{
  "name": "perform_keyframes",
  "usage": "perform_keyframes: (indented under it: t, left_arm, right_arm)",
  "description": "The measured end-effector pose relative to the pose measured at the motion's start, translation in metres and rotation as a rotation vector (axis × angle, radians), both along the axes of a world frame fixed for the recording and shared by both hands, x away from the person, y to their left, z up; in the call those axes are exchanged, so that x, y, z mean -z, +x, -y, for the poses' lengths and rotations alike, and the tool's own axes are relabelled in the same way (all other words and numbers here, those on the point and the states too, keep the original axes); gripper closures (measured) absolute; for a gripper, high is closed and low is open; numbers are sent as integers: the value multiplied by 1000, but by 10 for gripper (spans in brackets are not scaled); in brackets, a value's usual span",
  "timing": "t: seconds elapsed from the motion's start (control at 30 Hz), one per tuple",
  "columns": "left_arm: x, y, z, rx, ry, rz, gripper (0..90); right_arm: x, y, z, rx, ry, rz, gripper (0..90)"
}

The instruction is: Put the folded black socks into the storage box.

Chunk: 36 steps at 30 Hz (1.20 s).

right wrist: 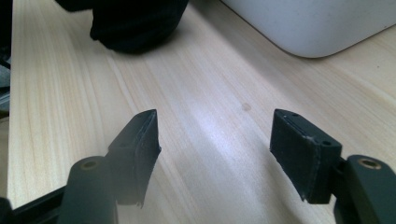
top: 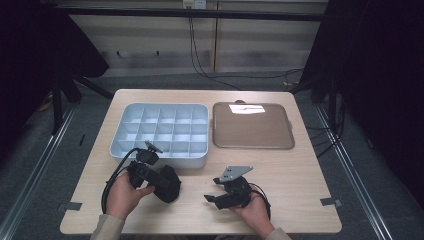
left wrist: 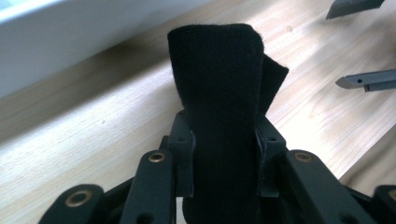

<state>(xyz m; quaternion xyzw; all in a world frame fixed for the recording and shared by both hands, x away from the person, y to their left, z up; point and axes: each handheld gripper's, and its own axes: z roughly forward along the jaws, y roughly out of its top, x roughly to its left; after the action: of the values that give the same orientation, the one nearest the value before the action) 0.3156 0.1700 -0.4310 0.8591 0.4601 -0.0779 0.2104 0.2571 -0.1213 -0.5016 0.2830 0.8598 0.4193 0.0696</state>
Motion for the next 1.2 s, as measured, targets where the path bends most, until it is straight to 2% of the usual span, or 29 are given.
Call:
perform_keyframes:
  t: [0.4,0.67,0.9,1.1,1.2]
  left_arm:
    - [-3,1,-8,-22,0,6,669]
    - [-5,4,-15,-46,-11,6,669]
    - [-9,4,-22,-57,-14,15,668]
    - [-11,5,-26,-66,-14,17,667]
    - [-13,5,-26,-61,-10,22,667]
  right_arm:
    - [-2,0,9,10,3,5,283]
    - [5,1,8,-3,-30,5,268]
    - [8,1,8,-13,-35,4,234]
    - [8,-3,4,-26,-80,47,207]
    - [8,-4,3,-27,-82,48,194]
